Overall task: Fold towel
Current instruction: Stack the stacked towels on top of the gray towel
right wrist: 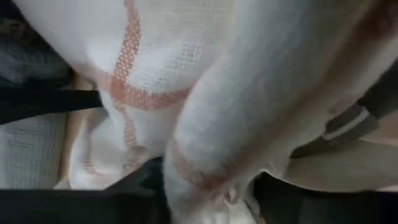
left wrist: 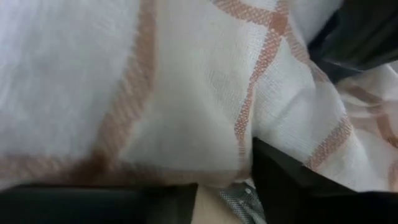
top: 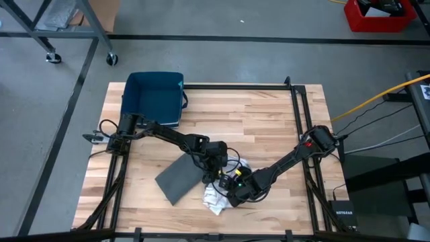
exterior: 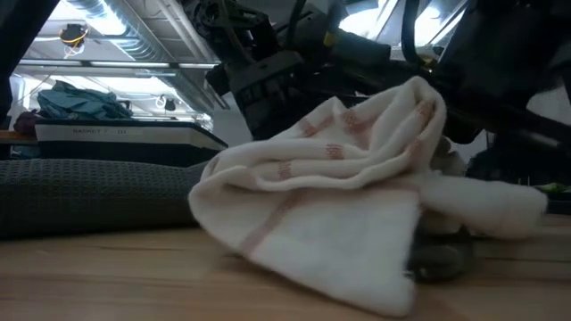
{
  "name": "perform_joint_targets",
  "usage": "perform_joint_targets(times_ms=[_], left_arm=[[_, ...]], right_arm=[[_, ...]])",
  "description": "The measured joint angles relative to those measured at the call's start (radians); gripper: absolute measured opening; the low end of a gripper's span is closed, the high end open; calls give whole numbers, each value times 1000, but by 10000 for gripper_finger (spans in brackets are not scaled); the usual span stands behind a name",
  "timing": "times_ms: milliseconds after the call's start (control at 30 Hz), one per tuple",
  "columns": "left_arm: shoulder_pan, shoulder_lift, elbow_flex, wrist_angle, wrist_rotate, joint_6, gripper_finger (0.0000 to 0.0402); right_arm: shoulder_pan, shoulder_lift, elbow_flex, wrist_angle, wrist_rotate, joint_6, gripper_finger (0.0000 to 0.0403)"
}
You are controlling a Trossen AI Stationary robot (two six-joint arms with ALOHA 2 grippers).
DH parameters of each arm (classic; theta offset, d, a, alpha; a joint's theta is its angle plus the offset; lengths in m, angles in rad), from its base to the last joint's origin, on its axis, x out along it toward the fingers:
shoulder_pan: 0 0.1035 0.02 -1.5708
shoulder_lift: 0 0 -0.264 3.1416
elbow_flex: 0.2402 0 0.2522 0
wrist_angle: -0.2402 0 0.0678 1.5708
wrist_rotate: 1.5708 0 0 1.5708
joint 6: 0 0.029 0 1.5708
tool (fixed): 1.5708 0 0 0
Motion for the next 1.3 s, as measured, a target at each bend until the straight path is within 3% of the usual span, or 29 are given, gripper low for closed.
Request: perform_joint_targets(times_ms=[167,267,500,933,1300], left_arm=[[4,-2,0,-6,4,13,53],[5,-6,0,-10,7,11,14],[4,-48,0,-74,-1,16,7],[1,-194,0,-161,13,64,6],[-5,-347,1,-366,46,60,4]], right_arm=[[-2,3,-2,14,52,-46,80],[-2,3,-2,14,55,-51,77],[3,0,34,3,107,-63,77],[0,-3,273,-323,102,-98,78],[0,-5,374,-208,175,-133,79]])
